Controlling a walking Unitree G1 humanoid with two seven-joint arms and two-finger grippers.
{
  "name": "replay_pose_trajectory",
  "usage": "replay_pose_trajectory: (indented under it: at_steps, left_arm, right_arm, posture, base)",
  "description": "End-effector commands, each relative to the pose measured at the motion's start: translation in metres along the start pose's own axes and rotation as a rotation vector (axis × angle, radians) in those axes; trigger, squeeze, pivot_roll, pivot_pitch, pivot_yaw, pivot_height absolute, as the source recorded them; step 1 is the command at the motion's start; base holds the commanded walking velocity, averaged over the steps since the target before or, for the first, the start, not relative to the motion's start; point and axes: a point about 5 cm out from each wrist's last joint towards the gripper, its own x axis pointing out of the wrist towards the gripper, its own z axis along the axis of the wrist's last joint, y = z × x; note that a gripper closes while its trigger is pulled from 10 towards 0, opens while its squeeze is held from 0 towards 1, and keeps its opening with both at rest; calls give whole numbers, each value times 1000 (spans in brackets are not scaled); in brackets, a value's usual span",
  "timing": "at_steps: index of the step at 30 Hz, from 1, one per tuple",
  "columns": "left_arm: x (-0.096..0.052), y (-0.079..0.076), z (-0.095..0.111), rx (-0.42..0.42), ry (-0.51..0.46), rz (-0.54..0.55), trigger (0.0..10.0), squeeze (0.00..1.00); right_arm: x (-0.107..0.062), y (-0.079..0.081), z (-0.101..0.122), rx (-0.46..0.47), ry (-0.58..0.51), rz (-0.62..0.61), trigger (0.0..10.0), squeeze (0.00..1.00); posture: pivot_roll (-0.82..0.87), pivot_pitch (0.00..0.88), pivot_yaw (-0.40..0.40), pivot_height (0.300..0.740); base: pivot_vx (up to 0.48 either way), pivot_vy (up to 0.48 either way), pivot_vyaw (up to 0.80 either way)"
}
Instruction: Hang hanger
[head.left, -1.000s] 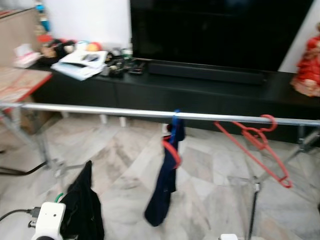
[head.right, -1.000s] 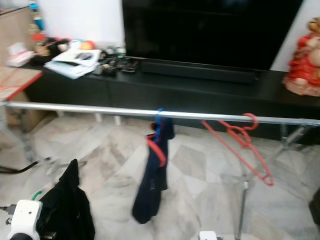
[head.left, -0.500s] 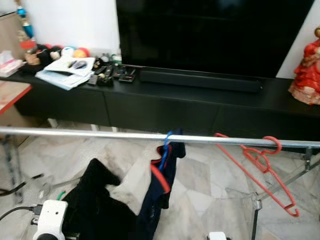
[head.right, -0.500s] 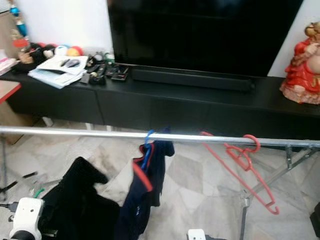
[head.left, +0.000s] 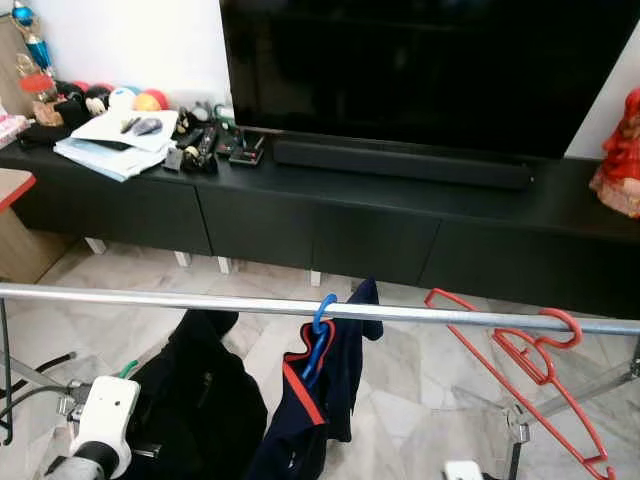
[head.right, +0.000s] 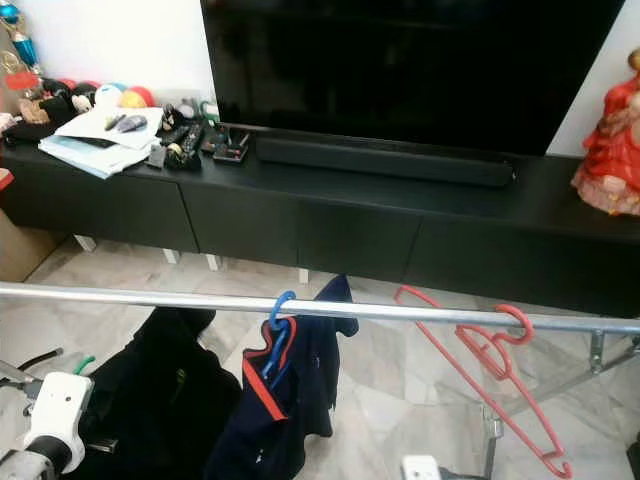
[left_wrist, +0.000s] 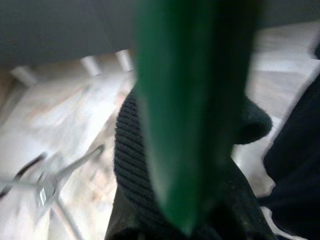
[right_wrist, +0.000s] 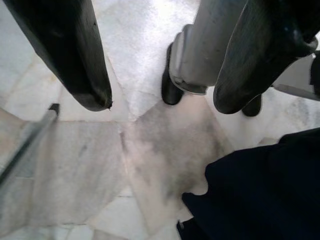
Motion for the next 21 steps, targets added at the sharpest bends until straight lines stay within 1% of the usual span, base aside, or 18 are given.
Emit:
replay_pose_trajectory:
  at_steps: [1, 3, 5, 8, 10, 12, 13, 15, 18, 19, 20, 21]
  left_arm:
    - [3, 3, 8, 33, -29, -36, 10000, 0]
    - [10, 12, 18, 59, -42, -50, 10000, 0]
    - [13, 15, 24, 68, -57, -62, 10000, 0]
    - [18, 20, 32, 114, -63, -114, 10000, 0]
    - [20, 21, 33, 121, -64, -115, 10000, 0]
    - [24, 23, 37, 126, -67, -125, 10000, 0]
    - [24, 23, 37, 126, -67, -125, 10000, 0]
    - [34, 19, 45, 126, -84, -154, 10000, 0]
    - [42, 15, 53, 120, -107, -168, 10000, 0]
    - [42, 15, 53, 120, -107, -168, 10000, 0]
    - [44, 15, 55, 117, -116, -170, 10000, 0]
    - [47, 14, 61, 114, -134, -179, 10000, 0]
  right_arm:
    - [0, 3, -3, 16, 9, 10, 10000, 0]
    - [1, 7, -2, 16, 8, 13, 10000, 0]
    - [2, 11, -1, 16, 7, 18, 10000, 0]
    - [5, 28, 3, 17, 2, 34, 10000, 0]
    - [6, 30, 3, 17, 1, 35, 10000, 0]
    - [7, 38, 4, 16, 1, 43, 10000, 0]
    - [7, 38, 4, 16, 1, 43, 10000, 0]
    - [8, 44, 6, 15, -3, 47, 10000, 0]
    - [8, 43, 9, 18, -9, 46, 10000, 0]
    - [8, 43, 9, 18, -9, 46, 10000, 0]
    - [8, 41, 10, 19, -11, 43, 10000, 0]
    - [8, 36, 12, 19, -14, 38, 10000, 0]
  posture:
    - [36, 94, -11, 740]
    - [34, 92, -9, 740]
    - [34, 91, -8, 740]
    - [37, 84, -4, 740]
    - [37, 84, -5, 740]
    - [35, 81, -3, 740]
    - [35, 81, -3, 740]
    - [35, 77, -2, 740]
    - [31, 74, 1, 740]
    - [31, 74, 1, 740]
    - [29, 72, 1, 740]
    - [28, 72, 2, 740]
  base:
    - [0, 0, 0]
    - [0, 0, 0]
    - [0, 0, 0]
    - [0, 0, 0]
    - [0, 0, 0]
    - [0, 0, 0]
    - [0, 0, 0]
    - [0, 0, 0]
    - [0, 0, 0]
    - [0, 0, 0]
    - [0, 0, 0]
    - [0, 0, 0]
